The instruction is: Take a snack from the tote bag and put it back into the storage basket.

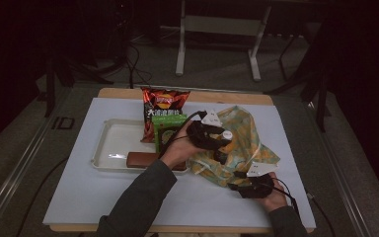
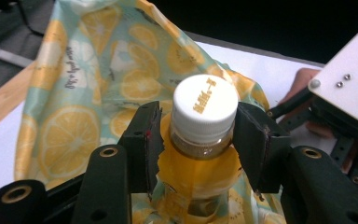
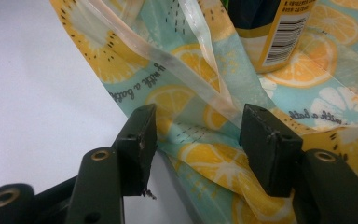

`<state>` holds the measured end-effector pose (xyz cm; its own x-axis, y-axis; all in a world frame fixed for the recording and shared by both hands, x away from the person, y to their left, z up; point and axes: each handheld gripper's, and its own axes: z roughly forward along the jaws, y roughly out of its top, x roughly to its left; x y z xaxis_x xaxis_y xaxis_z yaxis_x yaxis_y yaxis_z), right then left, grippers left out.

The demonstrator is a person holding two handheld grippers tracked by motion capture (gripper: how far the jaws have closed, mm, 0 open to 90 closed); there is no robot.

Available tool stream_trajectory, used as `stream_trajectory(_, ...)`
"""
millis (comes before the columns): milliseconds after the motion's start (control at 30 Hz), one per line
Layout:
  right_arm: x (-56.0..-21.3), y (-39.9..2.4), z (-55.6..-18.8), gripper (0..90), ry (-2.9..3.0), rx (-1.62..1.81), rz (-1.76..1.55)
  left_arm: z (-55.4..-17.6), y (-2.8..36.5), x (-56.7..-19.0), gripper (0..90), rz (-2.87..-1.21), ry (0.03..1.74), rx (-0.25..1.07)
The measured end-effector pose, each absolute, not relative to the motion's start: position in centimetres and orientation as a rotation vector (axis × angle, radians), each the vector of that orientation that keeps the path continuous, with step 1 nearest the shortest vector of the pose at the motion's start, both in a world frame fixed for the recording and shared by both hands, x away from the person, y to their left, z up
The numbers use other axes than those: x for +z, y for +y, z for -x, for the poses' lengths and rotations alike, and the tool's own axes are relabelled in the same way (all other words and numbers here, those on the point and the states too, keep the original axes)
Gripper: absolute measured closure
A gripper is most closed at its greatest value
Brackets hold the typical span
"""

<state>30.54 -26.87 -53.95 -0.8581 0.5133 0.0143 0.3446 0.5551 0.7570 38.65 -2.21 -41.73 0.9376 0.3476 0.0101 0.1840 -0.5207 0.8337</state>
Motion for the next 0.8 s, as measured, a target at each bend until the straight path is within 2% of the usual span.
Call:
stream_trajectory(367,-53.9,-26.9,-30.5,45.7,2.583,1.188,-0.726,-39.4,-2.1,-42.2,56.9,-2.067,0.32,0.155)
stream_trajectory(800,-53.9,-26.9,-30.5,45.7,2.582,1.186,-0.721,-37.4,-3.4,-42.0,57.9,-2.067,0.494,0.282)
